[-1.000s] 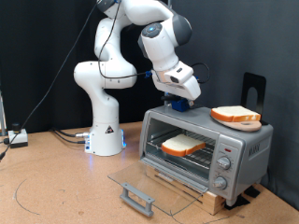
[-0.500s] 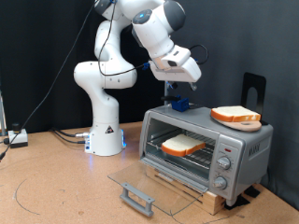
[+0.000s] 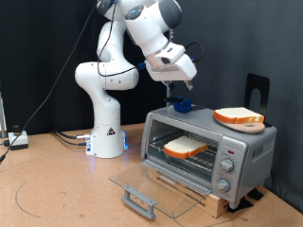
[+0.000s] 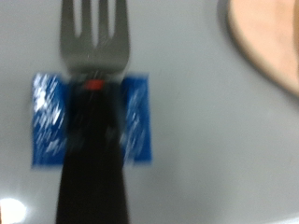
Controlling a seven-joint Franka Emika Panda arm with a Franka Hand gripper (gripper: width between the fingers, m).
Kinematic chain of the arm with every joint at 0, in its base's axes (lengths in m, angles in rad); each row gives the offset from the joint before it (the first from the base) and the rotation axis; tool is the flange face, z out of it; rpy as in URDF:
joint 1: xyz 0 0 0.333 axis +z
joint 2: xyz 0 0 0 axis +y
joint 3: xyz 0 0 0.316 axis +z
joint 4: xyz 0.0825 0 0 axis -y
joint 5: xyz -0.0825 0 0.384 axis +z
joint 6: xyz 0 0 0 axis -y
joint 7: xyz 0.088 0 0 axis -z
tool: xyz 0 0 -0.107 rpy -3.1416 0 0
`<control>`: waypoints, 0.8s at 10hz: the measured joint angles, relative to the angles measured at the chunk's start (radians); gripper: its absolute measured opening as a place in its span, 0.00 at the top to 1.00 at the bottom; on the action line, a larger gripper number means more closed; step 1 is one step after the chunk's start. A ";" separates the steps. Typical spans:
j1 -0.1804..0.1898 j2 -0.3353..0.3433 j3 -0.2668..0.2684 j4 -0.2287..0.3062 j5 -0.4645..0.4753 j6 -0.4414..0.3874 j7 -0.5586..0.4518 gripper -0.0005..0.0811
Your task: Make a piece of toast with the oven
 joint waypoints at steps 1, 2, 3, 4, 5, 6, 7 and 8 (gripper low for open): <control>-0.028 0.022 -0.021 0.011 -0.054 -0.024 -0.009 0.01; -0.054 0.045 -0.042 0.022 -0.096 -0.035 -0.026 0.01; -0.077 0.067 -0.062 0.029 -0.122 -0.037 -0.042 0.01; -0.099 0.087 -0.083 0.037 -0.143 -0.037 -0.060 0.01; -0.120 0.109 -0.106 0.046 -0.165 -0.038 -0.080 0.01; -0.138 0.132 -0.128 0.057 -0.190 -0.040 -0.100 0.01; -0.155 0.158 -0.149 0.070 -0.218 -0.044 -0.117 0.01; -0.173 0.186 -0.169 0.085 -0.246 -0.049 -0.137 0.01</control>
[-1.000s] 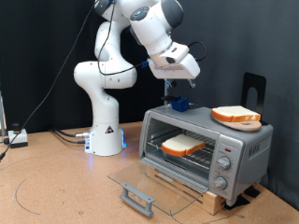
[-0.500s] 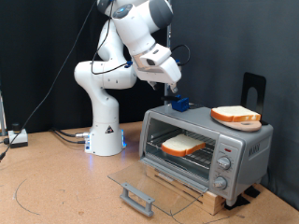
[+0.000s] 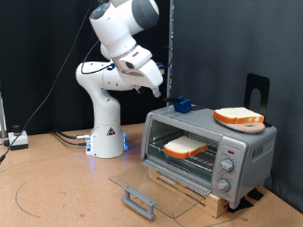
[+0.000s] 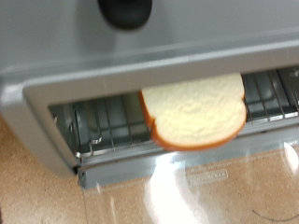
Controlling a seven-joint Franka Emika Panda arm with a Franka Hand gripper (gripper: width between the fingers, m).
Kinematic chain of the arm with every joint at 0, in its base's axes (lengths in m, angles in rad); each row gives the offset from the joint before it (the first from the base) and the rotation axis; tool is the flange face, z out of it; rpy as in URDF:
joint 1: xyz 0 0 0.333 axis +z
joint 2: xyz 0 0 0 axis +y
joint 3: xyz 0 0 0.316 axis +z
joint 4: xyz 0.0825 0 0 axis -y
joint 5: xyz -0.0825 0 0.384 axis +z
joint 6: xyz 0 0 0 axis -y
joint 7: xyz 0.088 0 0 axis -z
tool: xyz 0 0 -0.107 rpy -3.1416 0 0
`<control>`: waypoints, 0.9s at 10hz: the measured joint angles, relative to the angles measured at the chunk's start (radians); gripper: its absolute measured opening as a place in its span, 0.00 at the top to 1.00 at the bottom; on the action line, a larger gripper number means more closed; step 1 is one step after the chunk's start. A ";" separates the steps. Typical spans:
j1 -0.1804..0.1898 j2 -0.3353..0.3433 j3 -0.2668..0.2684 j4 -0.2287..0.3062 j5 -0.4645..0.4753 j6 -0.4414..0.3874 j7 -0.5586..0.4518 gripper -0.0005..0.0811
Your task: Make a piece of toast with the oven
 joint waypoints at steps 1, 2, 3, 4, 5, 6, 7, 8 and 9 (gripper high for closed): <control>-0.016 0.029 -0.020 0.017 -0.027 -0.003 -0.024 0.01; -0.032 0.057 -0.039 0.032 -0.047 -0.002 -0.053 0.01; -0.042 0.092 -0.050 0.051 -0.052 -0.003 -0.075 0.01; -0.042 0.092 -0.046 0.050 -0.052 -0.003 -0.069 0.01; -0.044 0.092 -0.040 0.048 -0.031 -0.014 0.032 0.01; -0.046 0.091 -0.032 0.049 -0.006 -0.020 0.163 0.01; -0.050 0.089 -0.021 0.051 0.020 -0.013 0.293 0.01; -0.060 0.086 -0.008 0.052 0.033 0.003 0.415 0.01; -0.075 0.082 0.007 0.052 0.036 0.025 0.537 0.01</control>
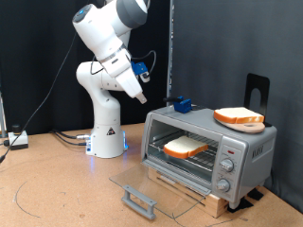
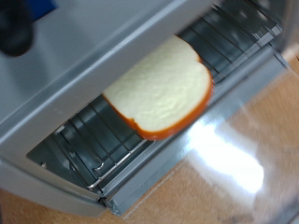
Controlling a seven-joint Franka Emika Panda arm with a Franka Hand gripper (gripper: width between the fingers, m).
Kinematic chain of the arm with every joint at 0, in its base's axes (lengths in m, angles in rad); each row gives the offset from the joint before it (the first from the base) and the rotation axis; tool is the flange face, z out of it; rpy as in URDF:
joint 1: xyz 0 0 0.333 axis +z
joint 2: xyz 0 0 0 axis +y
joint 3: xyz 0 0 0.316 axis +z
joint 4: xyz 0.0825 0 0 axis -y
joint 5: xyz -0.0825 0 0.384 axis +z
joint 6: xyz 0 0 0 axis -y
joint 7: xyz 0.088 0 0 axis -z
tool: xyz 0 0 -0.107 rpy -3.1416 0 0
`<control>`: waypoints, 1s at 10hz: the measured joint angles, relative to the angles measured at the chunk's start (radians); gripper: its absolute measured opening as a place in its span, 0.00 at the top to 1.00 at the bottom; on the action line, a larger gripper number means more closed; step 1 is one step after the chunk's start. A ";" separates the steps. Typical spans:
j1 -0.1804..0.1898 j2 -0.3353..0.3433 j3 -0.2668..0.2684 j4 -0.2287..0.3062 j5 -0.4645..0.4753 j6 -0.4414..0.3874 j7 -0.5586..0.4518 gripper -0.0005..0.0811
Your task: Make a piece of toast with the oven
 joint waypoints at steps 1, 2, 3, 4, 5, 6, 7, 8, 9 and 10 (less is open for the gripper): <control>-0.020 -0.014 0.019 -0.003 0.000 0.008 0.094 0.01; -0.019 -0.011 0.018 -0.003 0.000 0.001 0.064 0.01; -0.025 -0.001 0.018 0.004 -0.009 -0.055 0.129 0.01; -0.041 0.019 0.018 0.017 -0.011 -0.099 0.237 0.01; -0.064 0.045 0.018 0.026 -0.011 -0.118 0.341 0.01; -0.092 0.079 0.017 0.035 -0.011 -0.122 0.442 0.01; -0.119 0.119 0.017 0.047 -0.021 -0.119 0.485 0.01; -0.139 0.156 0.013 0.060 -0.042 -0.110 0.476 0.01; -0.152 0.193 0.006 0.074 -0.074 -0.099 0.444 0.01; -0.165 0.229 0.000 0.087 -0.108 -0.085 0.417 0.01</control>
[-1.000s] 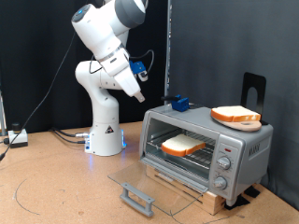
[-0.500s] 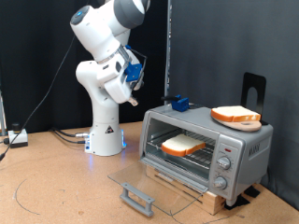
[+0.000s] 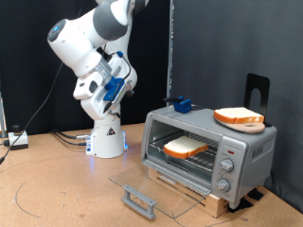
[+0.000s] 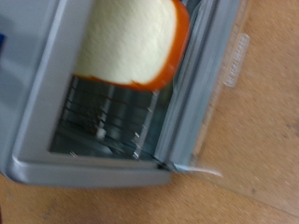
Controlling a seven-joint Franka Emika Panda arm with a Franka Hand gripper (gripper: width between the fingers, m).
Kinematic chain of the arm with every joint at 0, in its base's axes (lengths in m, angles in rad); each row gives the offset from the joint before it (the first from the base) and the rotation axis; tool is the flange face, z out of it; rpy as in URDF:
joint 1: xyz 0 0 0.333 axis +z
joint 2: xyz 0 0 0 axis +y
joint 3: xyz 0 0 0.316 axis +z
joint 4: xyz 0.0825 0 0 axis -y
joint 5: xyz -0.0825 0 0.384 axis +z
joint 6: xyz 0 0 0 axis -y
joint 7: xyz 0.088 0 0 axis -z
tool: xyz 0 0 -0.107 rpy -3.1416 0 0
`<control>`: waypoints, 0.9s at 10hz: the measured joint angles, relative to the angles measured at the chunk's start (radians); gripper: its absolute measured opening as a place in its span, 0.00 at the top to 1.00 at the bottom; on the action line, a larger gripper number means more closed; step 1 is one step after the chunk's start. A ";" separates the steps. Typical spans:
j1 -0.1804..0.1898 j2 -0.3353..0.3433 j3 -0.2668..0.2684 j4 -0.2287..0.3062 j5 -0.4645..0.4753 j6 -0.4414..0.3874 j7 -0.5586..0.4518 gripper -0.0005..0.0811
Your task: Make a piece of toast with the oven
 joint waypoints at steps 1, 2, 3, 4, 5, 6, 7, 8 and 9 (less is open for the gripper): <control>-0.012 0.037 -0.006 0.014 -0.026 0.014 -0.025 0.01; -0.025 0.075 -0.013 0.033 -0.052 0.015 -0.046 0.01; -0.037 0.113 -0.022 0.053 -0.068 0.015 -0.052 0.01; -0.049 0.152 -0.027 0.070 -0.075 0.016 -0.045 0.01; -0.058 0.184 -0.029 0.078 -0.079 0.041 -0.038 0.01; -0.060 0.206 -0.028 0.074 -0.080 0.094 -0.039 0.01; -0.060 0.211 -0.023 0.071 -0.080 0.123 -0.040 0.01; -0.060 0.212 -0.023 0.071 -0.080 0.111 -0.040 0.01; -0.060 0.223 -0.023 0.090 -0.110 0.039 -0.033 0.01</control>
